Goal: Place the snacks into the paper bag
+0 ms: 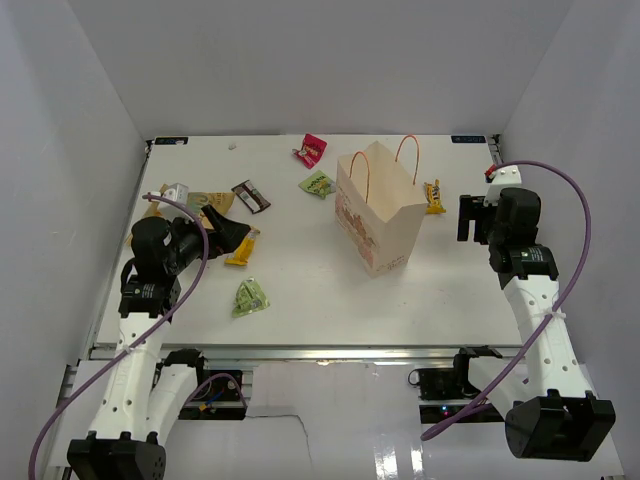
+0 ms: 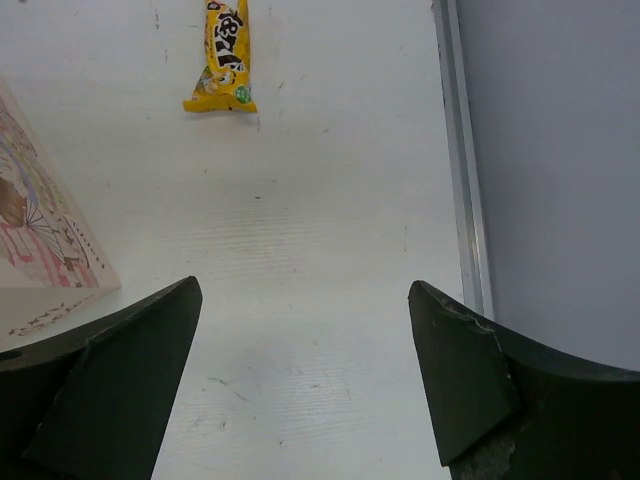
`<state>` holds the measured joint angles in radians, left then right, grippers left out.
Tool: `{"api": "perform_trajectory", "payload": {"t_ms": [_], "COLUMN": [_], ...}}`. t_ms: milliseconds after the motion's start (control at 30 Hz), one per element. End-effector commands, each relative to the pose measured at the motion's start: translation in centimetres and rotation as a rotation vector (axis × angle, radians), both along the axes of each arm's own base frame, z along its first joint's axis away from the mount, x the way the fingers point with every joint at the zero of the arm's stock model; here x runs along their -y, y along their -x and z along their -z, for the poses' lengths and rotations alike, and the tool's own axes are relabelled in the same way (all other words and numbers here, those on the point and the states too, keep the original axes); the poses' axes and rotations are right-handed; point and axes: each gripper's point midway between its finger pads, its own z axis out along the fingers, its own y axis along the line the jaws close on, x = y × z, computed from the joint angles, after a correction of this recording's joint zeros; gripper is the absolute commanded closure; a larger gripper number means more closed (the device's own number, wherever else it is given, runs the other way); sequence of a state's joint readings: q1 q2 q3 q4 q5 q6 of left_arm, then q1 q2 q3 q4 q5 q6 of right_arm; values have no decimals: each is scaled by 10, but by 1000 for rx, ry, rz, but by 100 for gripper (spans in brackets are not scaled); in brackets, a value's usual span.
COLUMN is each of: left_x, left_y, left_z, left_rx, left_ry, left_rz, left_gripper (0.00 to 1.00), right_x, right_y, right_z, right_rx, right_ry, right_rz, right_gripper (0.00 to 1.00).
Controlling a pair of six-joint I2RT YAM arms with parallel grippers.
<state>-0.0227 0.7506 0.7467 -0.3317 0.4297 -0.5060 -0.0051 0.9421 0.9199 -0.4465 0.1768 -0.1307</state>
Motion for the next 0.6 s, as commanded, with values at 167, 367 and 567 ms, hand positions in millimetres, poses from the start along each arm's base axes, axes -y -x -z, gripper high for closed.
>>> {"api": "perform_trajectory", "payload": {"t_ms": [167, 367, 567], "left_x": [8, 2, -3], "left_y": [24, 39, 51], "left_z": [8, 22, 22], "left_rx": [-42, -82, -85], "left_ry": [-3, -16, -26], "left_rz": [69, 29, 2], "left_gripper": [2, 2, 2], "right_x": [-30, -35, -42], "right_y": [2, 3, -32], "right_z": [16, 47, 41], "right_rx": [-57, -184, -186], "right_ry": [189, 128, -103], "right_rz": [-411, -511, -537], "right_gripper": [10, 10, 10]}}
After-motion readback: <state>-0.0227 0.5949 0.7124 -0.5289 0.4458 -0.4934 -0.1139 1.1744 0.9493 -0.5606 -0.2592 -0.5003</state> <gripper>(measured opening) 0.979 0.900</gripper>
